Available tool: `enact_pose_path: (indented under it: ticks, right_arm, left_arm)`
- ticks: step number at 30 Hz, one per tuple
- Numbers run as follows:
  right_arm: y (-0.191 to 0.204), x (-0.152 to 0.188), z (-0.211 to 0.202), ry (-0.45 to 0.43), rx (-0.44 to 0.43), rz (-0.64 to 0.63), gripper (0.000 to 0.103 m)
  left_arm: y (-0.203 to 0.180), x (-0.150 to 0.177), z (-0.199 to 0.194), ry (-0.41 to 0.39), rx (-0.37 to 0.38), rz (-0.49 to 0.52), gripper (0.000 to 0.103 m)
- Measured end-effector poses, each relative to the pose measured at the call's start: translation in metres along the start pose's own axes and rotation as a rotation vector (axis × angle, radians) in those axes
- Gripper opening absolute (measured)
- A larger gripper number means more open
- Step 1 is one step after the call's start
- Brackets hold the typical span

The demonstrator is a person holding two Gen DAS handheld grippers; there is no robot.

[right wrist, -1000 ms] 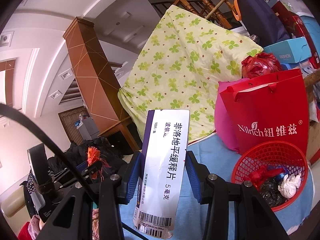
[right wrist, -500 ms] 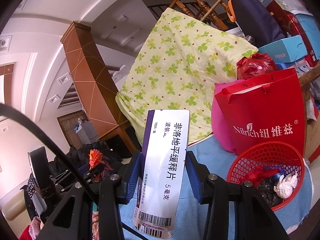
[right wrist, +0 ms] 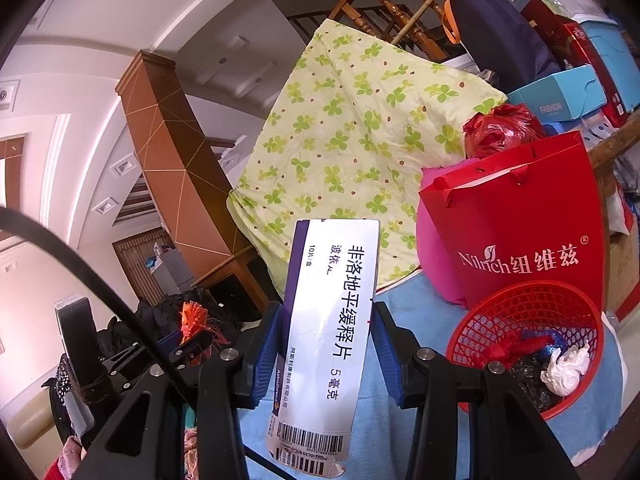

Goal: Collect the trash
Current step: 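Lift and hold the medicine box in the right tool while the left tool holds the wrapper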

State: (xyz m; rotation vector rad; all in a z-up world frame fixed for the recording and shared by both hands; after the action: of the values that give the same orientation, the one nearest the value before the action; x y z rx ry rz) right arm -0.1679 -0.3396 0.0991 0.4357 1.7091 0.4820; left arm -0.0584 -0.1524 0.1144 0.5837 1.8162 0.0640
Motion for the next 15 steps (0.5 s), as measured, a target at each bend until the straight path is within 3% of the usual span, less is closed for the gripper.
enact_pose_path:
  ticks: [15]
  right_arm:
    - [-0.019, 0.0, -0.004, -0.002, 0.009, 0.042, 0.048]
  left_arm:
    - [-0.025, -0.001, 0.006, 0.015, 0.022, 0.041, 0.033]
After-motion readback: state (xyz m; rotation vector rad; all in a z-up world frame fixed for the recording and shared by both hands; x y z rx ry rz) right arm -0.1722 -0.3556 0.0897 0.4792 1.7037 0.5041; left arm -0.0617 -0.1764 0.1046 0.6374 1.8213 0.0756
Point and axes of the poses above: each gripper's, at about its wrist camera, not at the fingertips, and z roughly the way its jaws point, y to its left, x to its underside, the point moved 3 cm from there along z, roughly the way its jaws point, and after that the axes turned 1 degree about z, right-handed, at the moved point
